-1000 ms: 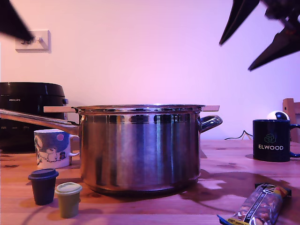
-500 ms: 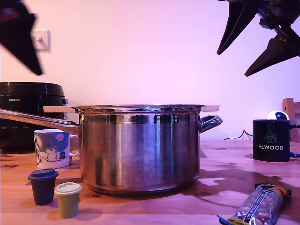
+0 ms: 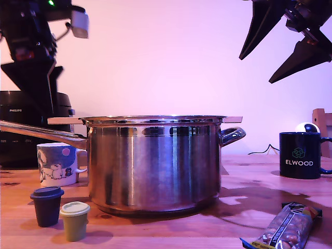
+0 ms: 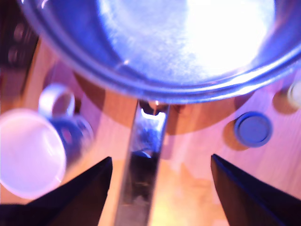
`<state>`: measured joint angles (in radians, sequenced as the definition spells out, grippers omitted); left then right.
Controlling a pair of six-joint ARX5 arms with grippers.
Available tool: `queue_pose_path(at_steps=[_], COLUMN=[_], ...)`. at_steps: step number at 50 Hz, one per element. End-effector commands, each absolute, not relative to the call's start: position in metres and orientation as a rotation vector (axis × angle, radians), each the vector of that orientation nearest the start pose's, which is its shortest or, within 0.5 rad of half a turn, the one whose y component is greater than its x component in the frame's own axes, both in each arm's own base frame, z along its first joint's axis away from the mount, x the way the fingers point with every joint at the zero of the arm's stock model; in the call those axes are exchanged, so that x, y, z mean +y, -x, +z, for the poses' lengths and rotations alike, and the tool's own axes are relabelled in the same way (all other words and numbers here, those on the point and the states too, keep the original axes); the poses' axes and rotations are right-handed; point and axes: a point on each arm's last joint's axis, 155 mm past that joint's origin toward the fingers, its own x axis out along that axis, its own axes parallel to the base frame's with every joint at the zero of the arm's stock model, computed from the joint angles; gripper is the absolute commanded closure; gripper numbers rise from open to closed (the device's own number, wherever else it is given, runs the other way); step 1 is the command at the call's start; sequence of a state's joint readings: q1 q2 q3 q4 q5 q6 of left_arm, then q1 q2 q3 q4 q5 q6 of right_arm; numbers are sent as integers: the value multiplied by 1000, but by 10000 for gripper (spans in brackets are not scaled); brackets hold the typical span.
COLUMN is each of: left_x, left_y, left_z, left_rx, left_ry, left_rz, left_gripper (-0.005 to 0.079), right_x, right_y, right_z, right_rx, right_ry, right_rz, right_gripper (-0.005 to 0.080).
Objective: Pick up the large pot with both hands and place it on the shelf behind you
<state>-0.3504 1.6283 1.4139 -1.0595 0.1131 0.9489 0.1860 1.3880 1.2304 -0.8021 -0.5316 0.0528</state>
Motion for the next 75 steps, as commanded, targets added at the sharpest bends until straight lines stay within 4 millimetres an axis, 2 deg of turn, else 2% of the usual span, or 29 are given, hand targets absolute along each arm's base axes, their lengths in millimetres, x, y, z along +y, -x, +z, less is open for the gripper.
queue_pose_path(at_steps=[1, 19, 31, 37, 47, 53, 75], left_x=[-147, -144, -147, -148, -149, -149, -152], left_y=[-339, -345, -346, -345, -345, -344, -343], left_z=[129, 94, 81, 76, 74, 74, 74], left_rx=[995, 1075, 1098, 1109, 1112, 1113, 1113], left_ry=[-972, -1044, -1060, -1064, -1069, -1071, -1088], left_rz=[-999, -1042, -1062, -1074, -1076, -1079, -1079], left_gripper=[136, 136, 136, 136, 136, 136, 136], right_x=[161, 161, 147, 146, 148, 150, 154], right_y=[-332, -333, -339, -342, -352, -357, -377], right_z=[201, 202, 191, 178, 136, 121, 131], right_rx=[972, 957, 989, 1027, 1143, 1173, 1098], right_ry=[-201, -176, -165, -167, -199, -208, -218], right_rz=[650, 662, 560, 545, 516, 512, 515], right_gripper=[119, 119, 119, 119, 119, 119, 119])
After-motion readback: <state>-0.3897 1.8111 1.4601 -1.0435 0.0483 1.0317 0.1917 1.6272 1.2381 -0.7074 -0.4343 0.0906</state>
